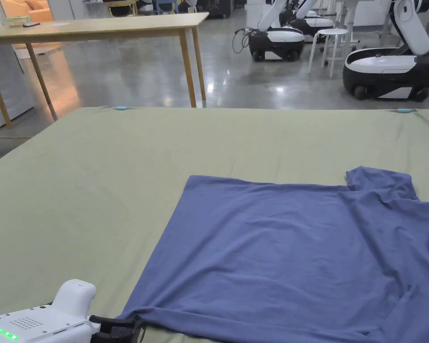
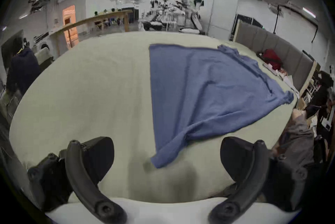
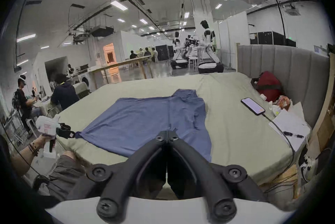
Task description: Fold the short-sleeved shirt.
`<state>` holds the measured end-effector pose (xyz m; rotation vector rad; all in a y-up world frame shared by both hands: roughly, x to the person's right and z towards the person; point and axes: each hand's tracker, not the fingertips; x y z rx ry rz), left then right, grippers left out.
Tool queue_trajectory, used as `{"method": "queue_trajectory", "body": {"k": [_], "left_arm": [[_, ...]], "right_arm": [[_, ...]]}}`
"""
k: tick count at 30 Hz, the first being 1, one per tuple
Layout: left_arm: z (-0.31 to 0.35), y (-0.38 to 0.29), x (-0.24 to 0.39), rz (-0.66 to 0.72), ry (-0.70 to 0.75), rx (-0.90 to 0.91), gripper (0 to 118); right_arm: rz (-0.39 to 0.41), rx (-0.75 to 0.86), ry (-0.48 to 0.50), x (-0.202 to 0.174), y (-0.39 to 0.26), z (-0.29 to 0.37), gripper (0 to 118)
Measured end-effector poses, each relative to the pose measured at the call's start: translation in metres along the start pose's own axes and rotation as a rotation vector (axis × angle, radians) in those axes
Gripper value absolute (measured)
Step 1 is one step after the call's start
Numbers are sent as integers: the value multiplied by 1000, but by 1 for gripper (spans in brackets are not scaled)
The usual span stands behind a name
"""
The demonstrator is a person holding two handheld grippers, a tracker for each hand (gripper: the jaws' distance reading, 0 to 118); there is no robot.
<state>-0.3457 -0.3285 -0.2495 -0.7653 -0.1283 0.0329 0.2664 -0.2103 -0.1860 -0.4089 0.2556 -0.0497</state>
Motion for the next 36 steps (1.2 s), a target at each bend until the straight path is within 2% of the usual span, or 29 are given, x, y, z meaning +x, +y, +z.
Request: {"method": "queue_trajectory", "body": {"k": [3, 4, 5, 6, 7, 8, 9, 10, 12, 17, 19, 22, 23, 24, 25, 26, 27, 28, 31, 32, 33, 34, 35, 36], "left_arm": [[-8, -3, 2, -27, 43, -14, 107], [-9, -3, 5, -39, 43, -20, 95], [-10, -3, 6, -55, 47, -29, 74], [-12, -4, 8, -77, 65, -42, 65], [-13, -6, 8, -94, 56, -37, 64], [-10, -6, 8, -102, 49, -15, 49], [-8, -5, 7, -99, 20, -3, 26], [-6, -5, 9, -94, 9, 10, 9], [-1, -5, 11, -110, 52, 46, 4], [11, 0, 16, -77, -2, 96, 2], [11, 1, 19, -24, -56, 85, 2], [12, 7, 22, -24, -63, 98, 2], [14, 10, 21, -94, -10, 111, 2], [14, 10, 22, -85, -16, 116, 2], [13, 11, 23, -80, -19, 117, 2], [13, 11, 23, -74, -26, 114, 2], [12, 10, 24, -53, -42, 115, 2], [15, 12, 33, -50, -43, 114, 2], [17, 10, 41, -51, -35, 105, 2], [18, 11, 38, -46, -37, 102, 2], [19, 10, 39, -41, -40, 101, 2], [20, 10, 40, -38, -39, 102, 2], [21, 9, 41, -36, -39, 102, 2], [21, 9, 37, -33, -41, 101, 2]], "right_arm": [[-10, -22, 7, 2, 0, -2, 0], [-11, -32, 10, -1, 0, -4, 0], [-12, -40, 10, -4, 0, -6, 0], [-17, -44, 16, 1, 1, -4, 0], [-16, -53, 15, 2, 1, -5, 0], [-16, -62, 14, 0, 1, -8, 0], [-18, -72, 12, -2, 1, -10, 0], [-23, -79, 9, -1, 3, -9, 0], [-23, -83, -7, -3, 3, -13, 0], [34, -130, -72, 0, 9, -27, 0], [41, -141, -78, 13, 9, -38, 0], [75, -234, -85, 33, -2, -66, 1], [92, -253, -92, 41, -9, -77, 1], [91, -274, -78, 45, -12, -85, 11], [90, -315, -82, 48, -15, -94, 38], [72, -358, -81, 54, -21, -104, 89], [64, -387, -71, 60, -26, -112, 114], [62, -384, -74, 64, -28, -117, 118], [51, -498, -94, 75, -39, -135, 117], [52, -528, -104, 76, -43, -138, 114], [56, -545, -119, 77, -46, -141, 106], [59, -542, -114, 75, -49, -141, 88], [67, -542, -99, 75, -51, -141, 43], [69, -544, -55, 76, -54, -142, 13]]}}
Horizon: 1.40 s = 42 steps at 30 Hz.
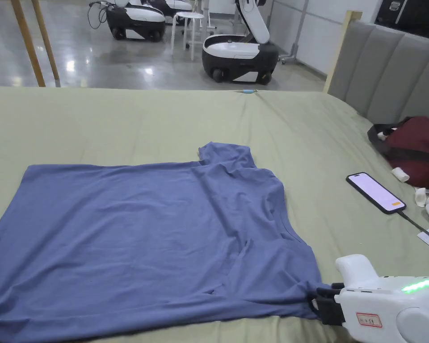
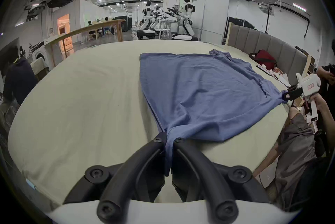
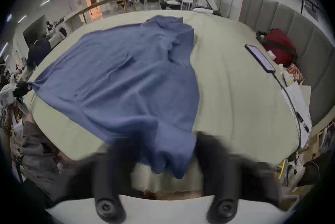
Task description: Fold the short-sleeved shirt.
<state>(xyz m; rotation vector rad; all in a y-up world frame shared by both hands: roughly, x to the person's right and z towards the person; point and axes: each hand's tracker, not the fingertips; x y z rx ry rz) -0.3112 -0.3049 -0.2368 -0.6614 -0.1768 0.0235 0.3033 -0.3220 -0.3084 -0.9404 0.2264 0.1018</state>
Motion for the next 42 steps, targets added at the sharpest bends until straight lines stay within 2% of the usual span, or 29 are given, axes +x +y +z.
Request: {"method": "queue_trajectory", "body": {"k": [1, 3, 6, 8, 12, 15, 19, 21, 24, 29, 31, 35, 38, 39, 40, 41, 42], "left_arm": [[0, 0, -2, 7, 0, -2, 2], [0, -1, -1, 17, -1, -4, 2], [0, -1, -5, 22, 1, -10, 2], [-1, -1, -8, 31, -4, -13, 2], [3, 18, -13, 82, -35, 17, 2], [2, 46, -18, 134, -53, 53, 2], [-13, 88, -27, 137, -52, 74, 2], [-30, 109, -32, 73, -1, 83, 2], [-67, 132, -40, 83, 5, 71, 2], [-147, 152, -51, 93, 32, -47, 2], [-176, 155, -51, 51, 48, -123, 2], [-217, 148, -47, -29, 106, -232, 2], [-218, 146, -50, 15, 98, -211, 2], [-217, 147, -52, 30, 96, -207, 3], [-213, 147, -52, 40, 95, -202, 7], [-210, 148, -53, 49, 92, -198, 25], [-205, 148, -54, 54, 103, -188, 57]], "right_arm": [[-15, 17, 51, 0, -1, -2, 11], [-18, 2, 15, -1, -1, 0, 7], [-33, 24, 30, 4, 0, 6, 7], [-69, 61, 47, 8, 1, 13, 7], [-86, 174, 52, 8, 16, 37, 7], [-64, 252, 64, 10, 47, 50, 7], [-29, 298, 43, 17, 100, 45, 7], [4, 307, 28, 20, 130, 32, 7], [12, 308, 2, 23, 170, 1, 7], [-42, 222, -52, 32, 216, -78, 7], [-25, 155, -99, 32, 225, -111, 7], [-43, 101, -109, 40, 229, -158, 7], [-55, 96, -104, 41, 225, -168, 9], [-51, 97, -107, 41, 224, -169, 19], [-38, 108, -101, 42, 222, -169, 48], [-20, 134, -126, 42, 221, -166, 94], [-19, 147, -141, 44, 220, -160, 112]]}}
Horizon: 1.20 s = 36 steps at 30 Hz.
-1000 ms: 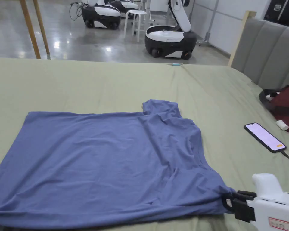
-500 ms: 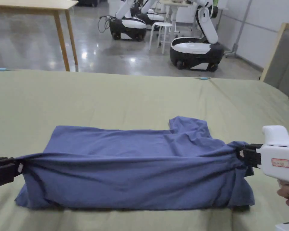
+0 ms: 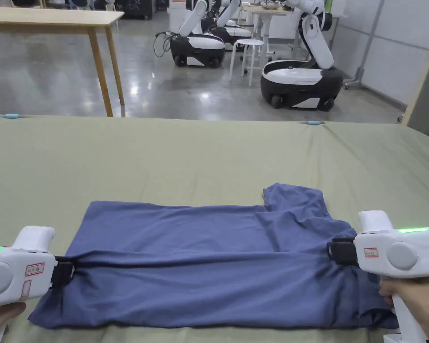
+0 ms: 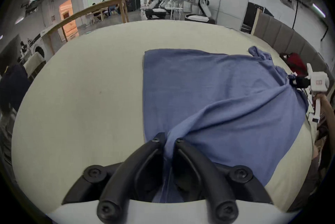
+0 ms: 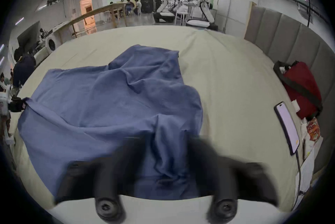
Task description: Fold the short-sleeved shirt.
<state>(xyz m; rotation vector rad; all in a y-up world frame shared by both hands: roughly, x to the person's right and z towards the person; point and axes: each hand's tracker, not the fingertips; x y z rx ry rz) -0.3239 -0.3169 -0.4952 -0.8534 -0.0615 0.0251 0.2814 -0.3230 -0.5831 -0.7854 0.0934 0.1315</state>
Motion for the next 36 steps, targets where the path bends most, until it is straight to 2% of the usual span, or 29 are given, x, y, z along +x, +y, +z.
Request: {"method": "queue_trajectory", "body": {"k": [1, 2, 5, 8, 12, 13, 14, 15, 16, 17, 20, 23, 25, 26, 27, 29, 30, 31, 33, 36], "left_arm": [[8, -1, -1, 2, 23, 25, 91], [17, -2, -1, -7, 46, 54, 109], [64, -9, -3, -8, 62, 197, 109], [123, -33, 2, 29, 43, 343, 109], [192, -92, 19, 91, 0, 438, 107], [203, -108, 23, 85, 4, 447, 98], [211, -123, 29, 95, 18, 454, 69], [217, -135, 33, 98, 38, 443, 27], [221, -147, 37, 108, 60, 437, 0], [226, -157, 39, 114, 58, 448, 0], [225, -172, 39, 140, 15, 391, 0], [207, -163, 30, 131, 12, 366, 0], [190, -143, 23, 125, -44, 352, 0], [178, -132, 22, 126, -82, 358, 11], [164, -118, 18, 142, -101, 315, 36], [130, -97, 11, 171, -96, 228, 118], [112, -89, 8, 166, -97, 205, 115], [101, -89, 3, 221, -137, 263, 116], [74, -73, -4, 171, -59, 142, 116], [38, -66, -3, 235, -154, 33, 116]], "right_arm": [[-4, 39, -40, 3, 0, 11, 113], [-15, 98, -29, 8, 0, 26, 112], [-51, 210, -9, 16, -5, 93, 112], [-44, 366, 16, 9, -31, 178, 112], [-38, 441, 131, -11, -89, 267, 110], [-46, 439, 136, -15, -102, 281, 105], [-49, 436, 127, -21, -115, 292, 84], [-48, 437, 123, -26, -127, 302, 52], [-46, 433, 108, -36, -133, 309, 13], [-44, 439, 89, -41, -143, 315, 0], [-63, 398, 151, -50, -156, 326, 0], [-80, 410, 165, -54, -157, 328, 0], [-81, 417, 160, -56, -153, 328, 0], [-79, 420, 164, -57, -151, 328, 0], [-79, 422, 171, -59, -148, 327, 0], [-76, 422, 184, -60, -145, 325, 0], [-71, 421, 191, -62, -144, 323, 0], [-67, 417, 196, -64, -143, 321, 0], [-55, 396, 201, -65, -143, 317, 0], [-38, 378, 195, -67, -144, 313, 0]]}}
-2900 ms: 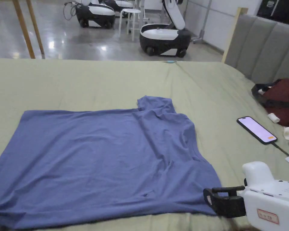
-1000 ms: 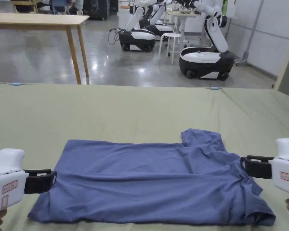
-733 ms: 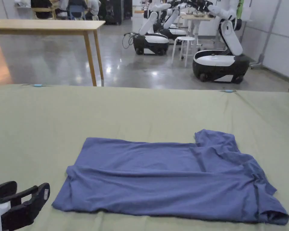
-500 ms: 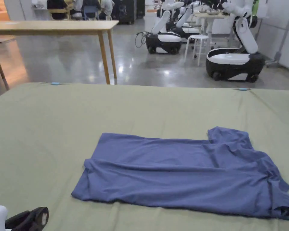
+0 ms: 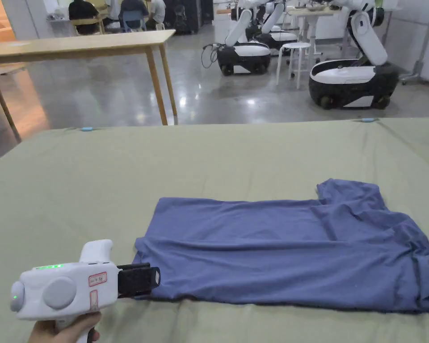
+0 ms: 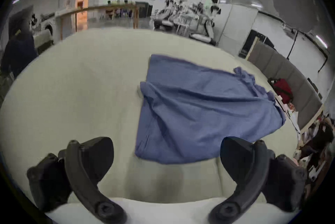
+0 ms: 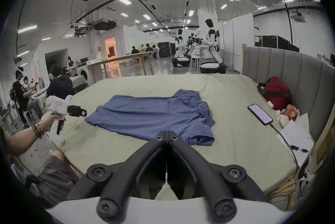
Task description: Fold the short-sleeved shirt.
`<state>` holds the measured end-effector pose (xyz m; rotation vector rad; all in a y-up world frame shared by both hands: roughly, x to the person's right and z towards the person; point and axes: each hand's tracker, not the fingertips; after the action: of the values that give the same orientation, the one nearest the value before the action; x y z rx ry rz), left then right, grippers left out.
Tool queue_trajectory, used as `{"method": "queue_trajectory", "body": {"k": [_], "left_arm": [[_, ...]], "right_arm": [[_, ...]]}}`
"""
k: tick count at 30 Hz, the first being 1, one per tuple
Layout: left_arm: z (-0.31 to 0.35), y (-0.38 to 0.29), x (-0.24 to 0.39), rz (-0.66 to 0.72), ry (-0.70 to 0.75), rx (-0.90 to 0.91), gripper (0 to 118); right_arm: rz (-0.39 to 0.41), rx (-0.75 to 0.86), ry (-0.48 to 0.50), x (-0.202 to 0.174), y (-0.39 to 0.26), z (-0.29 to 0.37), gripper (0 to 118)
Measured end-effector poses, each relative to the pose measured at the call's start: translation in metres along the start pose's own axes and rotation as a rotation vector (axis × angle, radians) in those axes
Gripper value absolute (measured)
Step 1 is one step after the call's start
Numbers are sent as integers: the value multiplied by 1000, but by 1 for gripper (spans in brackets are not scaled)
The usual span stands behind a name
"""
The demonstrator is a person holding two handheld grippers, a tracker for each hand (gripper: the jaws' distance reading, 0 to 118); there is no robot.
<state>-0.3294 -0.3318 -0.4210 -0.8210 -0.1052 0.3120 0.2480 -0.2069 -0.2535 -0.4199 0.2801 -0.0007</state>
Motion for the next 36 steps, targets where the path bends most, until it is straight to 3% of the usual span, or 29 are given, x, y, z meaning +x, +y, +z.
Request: {"method": "queue_trajectory", "body": {"k": [5, 7, 8, 9, 10, 11, 12, 13, 15, 20, 23, 25, 29, 30, 31, 34, 36], "left_arm": [[-24, 6, -11, 110, -29, -27, 113], [-21, 6, -5, 85, -33, -15, 112], [-21, 6, -1, 63, -22, -22, 104], [-19, 7, 3, 18, 17, -9, 90], [-17, 5, 8, -20, 58, -6, 69], [-15, 4, 10, -57, 83, -4, 35], [-15, 3, 7, -37, 4, -7, 14], [-17, 2, 6, -2, -87, -22, 9], [-18, 2, 9, -18, -30, -33, 8], [-14, 4, 5, 11, -50, -37, 8], [-7, 4, 6, -9, -42, -9, 8], [-5, 4, 6, -6, -47, -3, 8], [-5, 0, 8, -3, -56, -4, 8], [0, -5, 18, -7, -54, -5, 8], [1, -6, 20, -9, -52, -7, 8], [3, -6, 23, -1, -56, -12, 8], [3, -6, 25, 1, -57, -13, 8]], "right_arm": [[-14, -16, 11, 3, -2, -3, 0], [-18, -24, 13, 4, -3, -4, 0], [-19, -27, 10, 5, -4, -4, 0], [-20, -29, 7, 6, -5, -5, 0], [-20, -31, 6, 7, -5, -6, 0], [-20, -36, 7, 7, -6, -8, 0], [-20, -38, 4, 8, -7, -8, 0], [-22, -42, 1, 9, -8, -9, 0], [-25, -57, 3, 12, -9, -13, 0], [-27, -84, -33, 32, -1, -35, 0], [-101, -137, -59, 62, 13, -76, 0], [-164, -221, -15, 88, 15, -113, 1], [-250, -331, -51, 135, -2, -182, 45], [-277, -378, -44, 142, -7, -196, 91], [-314, -401, -47, 150, -11, -202, 118], [-380, -401, -14, 152, -30, -211, 111], [-385, -423, 14, 148, -26, -223, 111]]}}
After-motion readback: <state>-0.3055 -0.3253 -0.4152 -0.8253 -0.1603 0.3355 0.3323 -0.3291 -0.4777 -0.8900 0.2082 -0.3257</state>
